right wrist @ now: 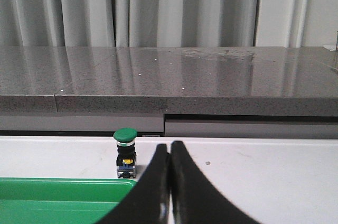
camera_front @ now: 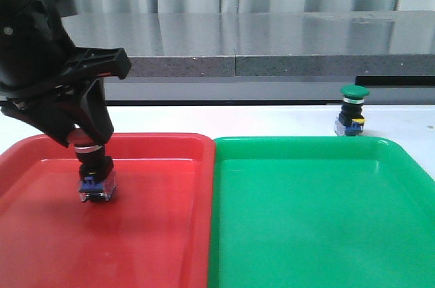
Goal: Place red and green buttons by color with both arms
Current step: 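Move the button over the red tray and lower it onto the tray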
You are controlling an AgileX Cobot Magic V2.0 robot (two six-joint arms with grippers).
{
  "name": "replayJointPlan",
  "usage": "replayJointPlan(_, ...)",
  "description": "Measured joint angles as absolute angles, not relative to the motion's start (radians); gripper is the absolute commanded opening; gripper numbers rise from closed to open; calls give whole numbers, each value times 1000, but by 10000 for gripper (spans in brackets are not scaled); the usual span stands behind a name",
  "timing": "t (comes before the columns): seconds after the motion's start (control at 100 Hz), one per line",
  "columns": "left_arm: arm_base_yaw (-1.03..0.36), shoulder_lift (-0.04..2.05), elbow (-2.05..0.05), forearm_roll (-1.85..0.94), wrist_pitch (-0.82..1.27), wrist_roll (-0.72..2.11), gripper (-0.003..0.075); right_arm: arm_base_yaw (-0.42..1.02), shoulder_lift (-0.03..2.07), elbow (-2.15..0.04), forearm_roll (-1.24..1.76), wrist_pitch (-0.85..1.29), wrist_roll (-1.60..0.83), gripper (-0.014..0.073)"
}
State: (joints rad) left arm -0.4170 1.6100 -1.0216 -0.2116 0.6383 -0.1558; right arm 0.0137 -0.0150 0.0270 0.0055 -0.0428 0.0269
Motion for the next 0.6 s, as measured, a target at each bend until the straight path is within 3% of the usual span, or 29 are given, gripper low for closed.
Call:
replayJointPlan(0.17,-418,1610,-1020,-214,606,-156,44,14,-15,27,5,-43,27,-64)
replayJointPlan(0.48,-418,1614,-1020,-214,598,-158,407,14,-15,27,5,-43,27,-64)
replayJointPlan(0.6,-418,1614,-1020,-214,598,-158,471,14,-15,27,5,-43,27,-64)
